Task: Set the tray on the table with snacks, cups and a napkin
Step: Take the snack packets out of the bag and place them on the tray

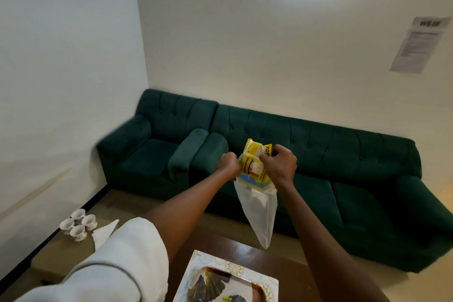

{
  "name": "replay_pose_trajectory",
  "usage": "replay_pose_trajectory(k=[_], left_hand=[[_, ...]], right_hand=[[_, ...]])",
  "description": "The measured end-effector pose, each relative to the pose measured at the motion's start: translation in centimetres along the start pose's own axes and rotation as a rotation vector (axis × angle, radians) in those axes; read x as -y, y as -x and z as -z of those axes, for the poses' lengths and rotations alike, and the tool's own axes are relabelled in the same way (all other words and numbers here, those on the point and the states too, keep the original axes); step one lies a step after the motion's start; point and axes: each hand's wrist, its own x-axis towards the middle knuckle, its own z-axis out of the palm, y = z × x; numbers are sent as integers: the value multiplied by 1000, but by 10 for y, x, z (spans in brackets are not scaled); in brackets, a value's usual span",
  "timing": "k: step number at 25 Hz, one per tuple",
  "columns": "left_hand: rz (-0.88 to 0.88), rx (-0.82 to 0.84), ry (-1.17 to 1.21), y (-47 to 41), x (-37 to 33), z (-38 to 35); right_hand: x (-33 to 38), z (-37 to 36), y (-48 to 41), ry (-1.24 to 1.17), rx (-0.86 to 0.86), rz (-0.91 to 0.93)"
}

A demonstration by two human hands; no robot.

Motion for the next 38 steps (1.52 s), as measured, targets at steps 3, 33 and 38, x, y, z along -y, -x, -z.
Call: replay_pose_trajectory(k=[3,33,38], left_hand=[[21,39,101,3,14,-7],[1223,-490,1160,81,595,-255],[1192,-329,1084,107,617,-266]], right_hand=[[-12,3,-14,-416,-55,-263],[-238,-256,239,-470,-60,-942],[-255,-278,259,-479,21,-885]])
